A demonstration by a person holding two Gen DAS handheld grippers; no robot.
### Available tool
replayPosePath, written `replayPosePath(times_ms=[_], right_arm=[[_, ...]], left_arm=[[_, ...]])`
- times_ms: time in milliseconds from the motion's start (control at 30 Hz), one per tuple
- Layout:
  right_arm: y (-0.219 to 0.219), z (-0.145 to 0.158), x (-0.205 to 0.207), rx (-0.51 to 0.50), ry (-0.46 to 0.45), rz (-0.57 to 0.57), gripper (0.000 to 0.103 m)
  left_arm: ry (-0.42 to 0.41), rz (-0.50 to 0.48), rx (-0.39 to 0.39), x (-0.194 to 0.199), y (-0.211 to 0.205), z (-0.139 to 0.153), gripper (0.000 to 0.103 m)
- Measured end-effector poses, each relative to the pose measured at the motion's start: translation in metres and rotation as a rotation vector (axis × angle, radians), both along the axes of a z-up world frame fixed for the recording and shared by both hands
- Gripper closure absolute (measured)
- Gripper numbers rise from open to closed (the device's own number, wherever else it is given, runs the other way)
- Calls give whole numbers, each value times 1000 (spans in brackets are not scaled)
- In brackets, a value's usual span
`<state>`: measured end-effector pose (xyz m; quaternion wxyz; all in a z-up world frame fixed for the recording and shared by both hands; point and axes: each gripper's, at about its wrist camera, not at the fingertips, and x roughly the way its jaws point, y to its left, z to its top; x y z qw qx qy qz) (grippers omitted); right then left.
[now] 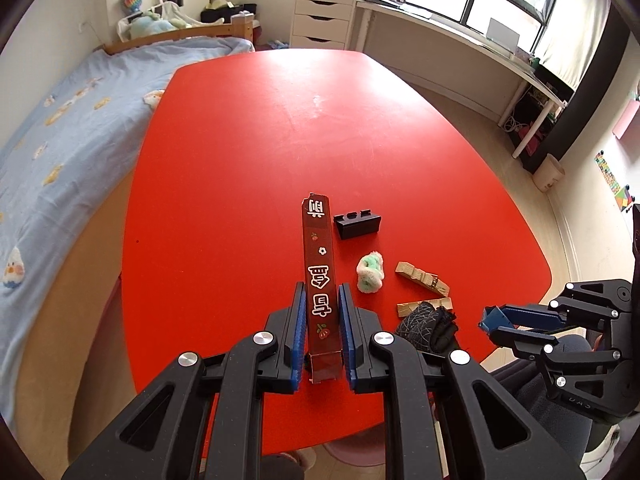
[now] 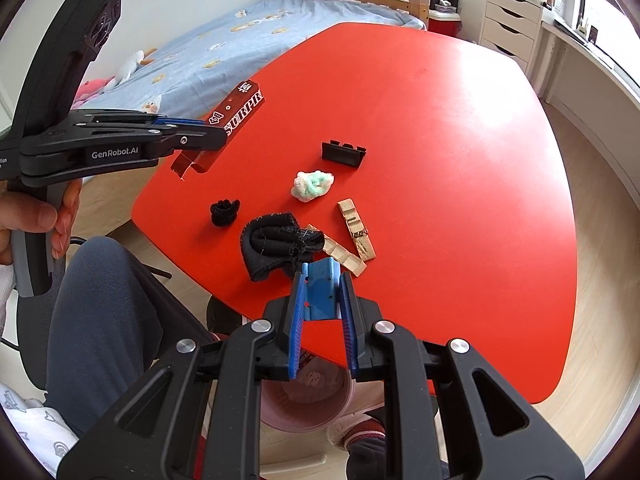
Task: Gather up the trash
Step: 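Carry the blue block with the right tool while the left tool carries the red box to the bin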
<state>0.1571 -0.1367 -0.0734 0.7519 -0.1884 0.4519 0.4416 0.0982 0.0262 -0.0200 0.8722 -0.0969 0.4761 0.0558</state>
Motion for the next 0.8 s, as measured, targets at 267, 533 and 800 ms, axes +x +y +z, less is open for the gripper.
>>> replayPosePath(times_ms=[267, 533, 800], right_arm=[[-12, 23, -11, 42, -29, -12, 86], [-25, 44, -29, 89, -52, -11, 86], [-39, 53, -48, 117, -57, -16, 86]], left_arm=[[-58, -62, 13, -27, -14, 20, 87], [-98, -112, 13, -56, -27, 32, 87], [-106, -130, 11, -78, -35, 31, 87]])
